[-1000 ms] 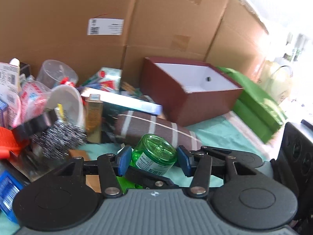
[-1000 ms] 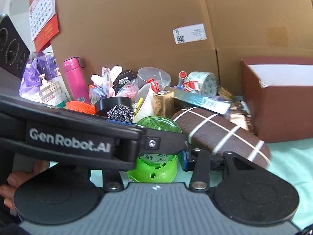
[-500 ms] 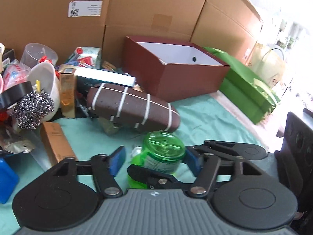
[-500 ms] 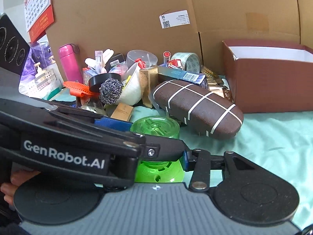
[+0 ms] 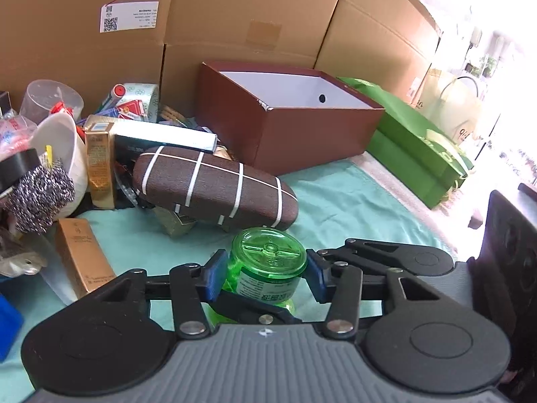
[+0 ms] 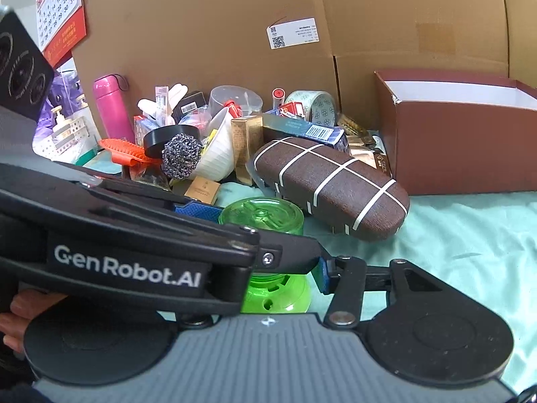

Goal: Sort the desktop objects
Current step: 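Lift the green jar with the left tool and carry it into the shoebox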

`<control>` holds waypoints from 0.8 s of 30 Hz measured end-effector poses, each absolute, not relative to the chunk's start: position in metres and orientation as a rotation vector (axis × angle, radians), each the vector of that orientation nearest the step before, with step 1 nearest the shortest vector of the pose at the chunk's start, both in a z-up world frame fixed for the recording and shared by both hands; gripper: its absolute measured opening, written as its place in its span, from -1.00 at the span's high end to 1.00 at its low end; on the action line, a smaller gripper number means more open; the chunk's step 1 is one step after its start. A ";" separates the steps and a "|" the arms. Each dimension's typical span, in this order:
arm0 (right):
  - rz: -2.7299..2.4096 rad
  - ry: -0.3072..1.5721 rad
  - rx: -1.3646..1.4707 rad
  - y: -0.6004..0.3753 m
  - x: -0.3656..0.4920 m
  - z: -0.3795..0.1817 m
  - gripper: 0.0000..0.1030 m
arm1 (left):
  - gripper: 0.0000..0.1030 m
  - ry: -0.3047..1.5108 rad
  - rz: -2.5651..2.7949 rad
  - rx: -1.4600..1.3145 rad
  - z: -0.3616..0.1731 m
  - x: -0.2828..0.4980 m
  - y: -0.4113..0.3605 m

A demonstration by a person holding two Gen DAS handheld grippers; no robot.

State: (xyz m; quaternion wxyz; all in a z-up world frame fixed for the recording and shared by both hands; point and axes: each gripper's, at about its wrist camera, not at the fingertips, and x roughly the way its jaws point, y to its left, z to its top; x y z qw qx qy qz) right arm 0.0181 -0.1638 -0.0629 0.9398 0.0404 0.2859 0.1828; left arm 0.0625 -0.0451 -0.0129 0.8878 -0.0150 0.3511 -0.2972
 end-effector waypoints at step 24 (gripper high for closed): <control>0.281 0.402 -0.036 -0.205 0.034 0.021 0.12 | 0.06 0.519 -0.676 0.008 0.073 0.078 -0.090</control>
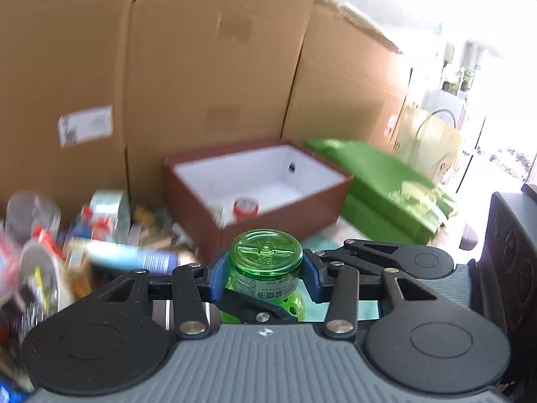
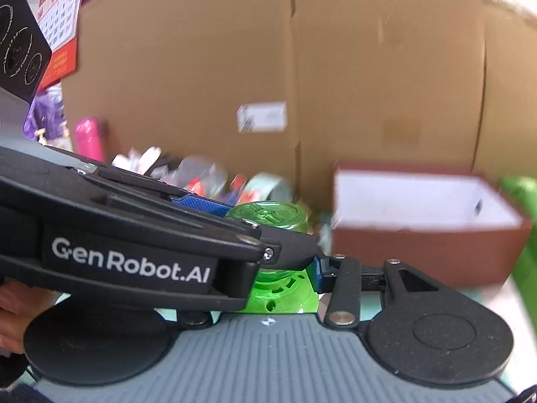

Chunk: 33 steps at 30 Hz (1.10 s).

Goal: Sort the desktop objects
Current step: 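Lift the green jar with the left tool and carry it into the shoebox, then open the left tool to release the green jar in the shoebox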

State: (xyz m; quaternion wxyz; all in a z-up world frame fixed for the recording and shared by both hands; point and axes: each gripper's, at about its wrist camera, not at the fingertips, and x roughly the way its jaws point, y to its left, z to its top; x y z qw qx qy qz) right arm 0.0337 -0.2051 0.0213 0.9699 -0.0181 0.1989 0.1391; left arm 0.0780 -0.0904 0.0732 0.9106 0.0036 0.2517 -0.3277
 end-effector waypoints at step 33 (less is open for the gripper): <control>0.103 0.622 -0.047 -0.389 0.220 -0.017 0.12 | 0.06 0.701 -0.856 -0.090 0.020 0.293 -0.268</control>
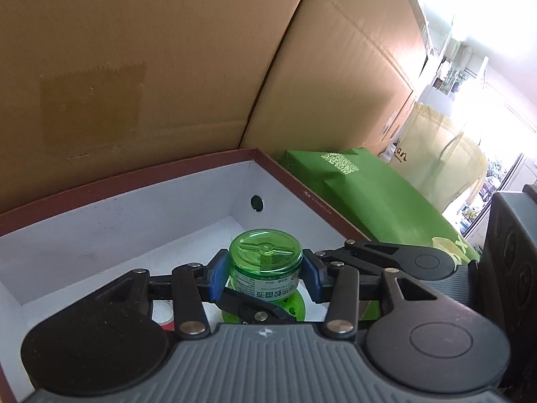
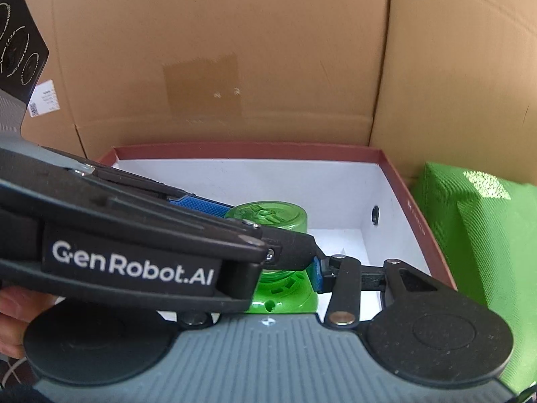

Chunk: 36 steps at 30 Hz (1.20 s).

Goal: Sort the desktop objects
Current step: 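Open the left tool to release the green jar in the shoebox, then withdraw the left tool from the shoebox back toward the pile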

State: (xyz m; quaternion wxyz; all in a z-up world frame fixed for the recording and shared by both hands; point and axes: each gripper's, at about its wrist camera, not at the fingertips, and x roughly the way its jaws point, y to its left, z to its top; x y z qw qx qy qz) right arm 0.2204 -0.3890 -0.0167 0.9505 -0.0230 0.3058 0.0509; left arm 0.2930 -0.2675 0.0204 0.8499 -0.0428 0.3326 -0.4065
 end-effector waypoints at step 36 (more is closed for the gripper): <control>-0.088 0.599 -0.026 -0.365 0.153 0.005 -0.90 | -0.93 0.597 -0.714 -0.017 0.053 0.203 -0.220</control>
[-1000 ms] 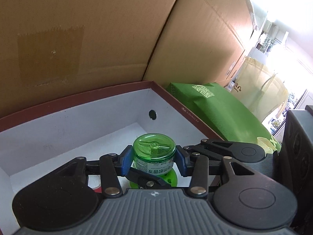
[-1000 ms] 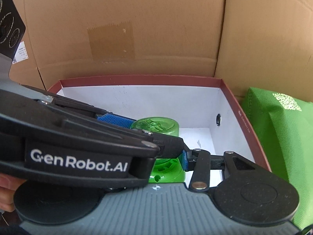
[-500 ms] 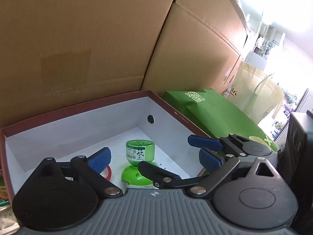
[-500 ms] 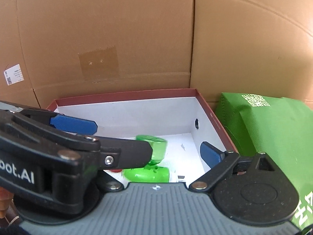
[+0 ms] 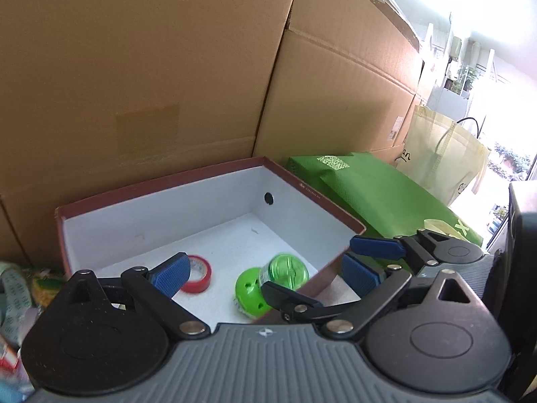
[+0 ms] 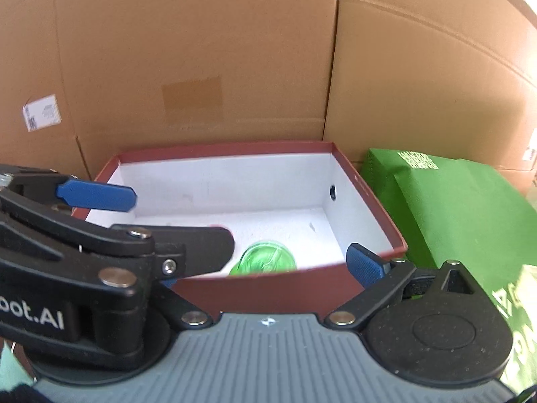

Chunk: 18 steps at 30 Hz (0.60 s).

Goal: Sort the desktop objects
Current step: 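Withdraw the left tool from the shoebox back toward the pile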

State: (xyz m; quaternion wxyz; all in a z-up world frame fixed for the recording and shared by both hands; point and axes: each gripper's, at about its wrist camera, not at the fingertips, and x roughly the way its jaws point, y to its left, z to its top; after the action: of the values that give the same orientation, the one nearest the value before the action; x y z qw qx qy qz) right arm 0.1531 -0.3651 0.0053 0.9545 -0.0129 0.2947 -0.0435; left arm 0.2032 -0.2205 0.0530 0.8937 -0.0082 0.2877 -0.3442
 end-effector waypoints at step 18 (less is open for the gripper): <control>-0.002 0.634 0.035 -0.266 0.062 -0.008 -0.90 | -0.93 0.621 -0.543 -0.054 0.034 0.102 -0.128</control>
State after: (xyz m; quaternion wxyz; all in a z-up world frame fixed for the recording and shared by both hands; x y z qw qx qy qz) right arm 0.0624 -0.2661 -0.0085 0.9500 0.0174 0.3117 -0.0008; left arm 0.1018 -0.1282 0.0343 0.9158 -0.0262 0.3016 -0.2639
